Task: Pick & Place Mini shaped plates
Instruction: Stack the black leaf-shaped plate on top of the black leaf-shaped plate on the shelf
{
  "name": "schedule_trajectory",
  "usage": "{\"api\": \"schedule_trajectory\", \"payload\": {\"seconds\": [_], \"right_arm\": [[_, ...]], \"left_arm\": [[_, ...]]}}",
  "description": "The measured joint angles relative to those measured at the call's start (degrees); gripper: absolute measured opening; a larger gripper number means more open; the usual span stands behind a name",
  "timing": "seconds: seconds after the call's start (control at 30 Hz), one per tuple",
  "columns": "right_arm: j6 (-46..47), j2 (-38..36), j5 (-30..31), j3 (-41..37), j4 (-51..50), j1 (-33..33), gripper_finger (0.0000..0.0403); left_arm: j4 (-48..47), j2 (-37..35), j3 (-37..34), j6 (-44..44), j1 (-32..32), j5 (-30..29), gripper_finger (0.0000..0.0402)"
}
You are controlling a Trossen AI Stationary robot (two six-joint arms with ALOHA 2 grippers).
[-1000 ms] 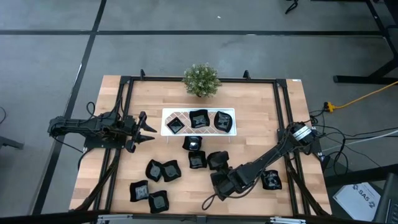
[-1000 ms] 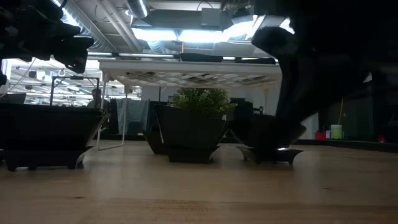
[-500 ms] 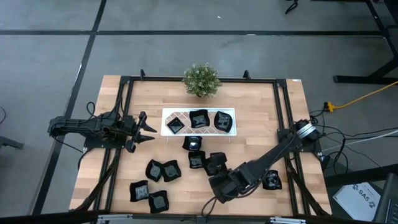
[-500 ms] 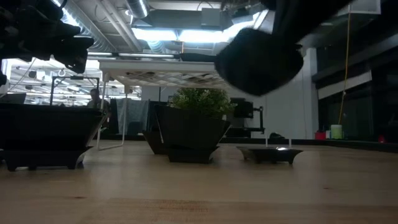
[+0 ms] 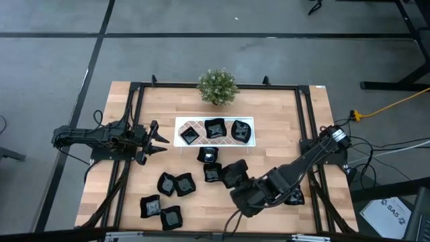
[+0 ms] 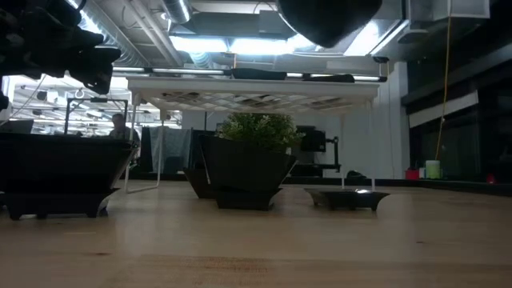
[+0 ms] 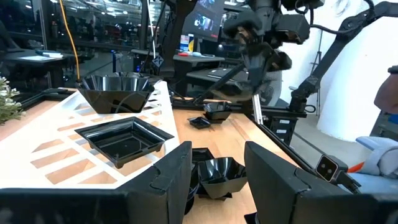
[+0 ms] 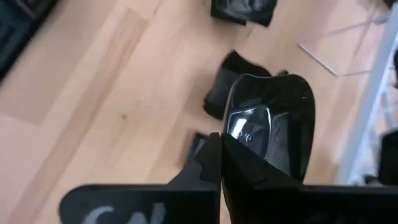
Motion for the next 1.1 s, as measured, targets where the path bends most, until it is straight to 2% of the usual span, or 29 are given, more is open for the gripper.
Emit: {"api": "schedule_trajectory", "payload": {"seconds": [0.23, 0.37, 0.6, 0.83, 0.93, 1.1], "right_arm": [[-0.2, 0.0, 5.0, 4.9, -11.1, 0.0, 0.0004], [6.8, -0.4, 9.6, 6.4, -15.9, -0.9, 0.0004], [17.7, -2.0, 17.9, 6.0, -17.5, -3.9, 0.0005], [34.2, -1.9, 17.3, 5.9, -18.1, -8.4, 0.0005], [30.8, -1.9, 17.2, 5.9, -19.3, -9.7, 0.0005], [9.8, -1.9, 18.6, 5.7, -22.6, -9.9, 0.0005]], "left_arm": [[0.0, 0.0, 0.0, 0.0, 0.0, 0.0, 0.0143], [0.0, 0.0, 0.0, 0.0, 0.0, 0.0, 0.0143], [0.0, 0.0, 0.0, 0.0, 0.0, 0.0, 0.0143], [0.0, 0.0, 0.0, 0.0, 0.0, 0.0, 0.0143], [0.0, 0.0, 0.0, 0.0, 0.0, 0.0, 0.0143], [0.0, 0.0, 0.0, 0.0, 0.0, 0.0, 0.0143]]}}
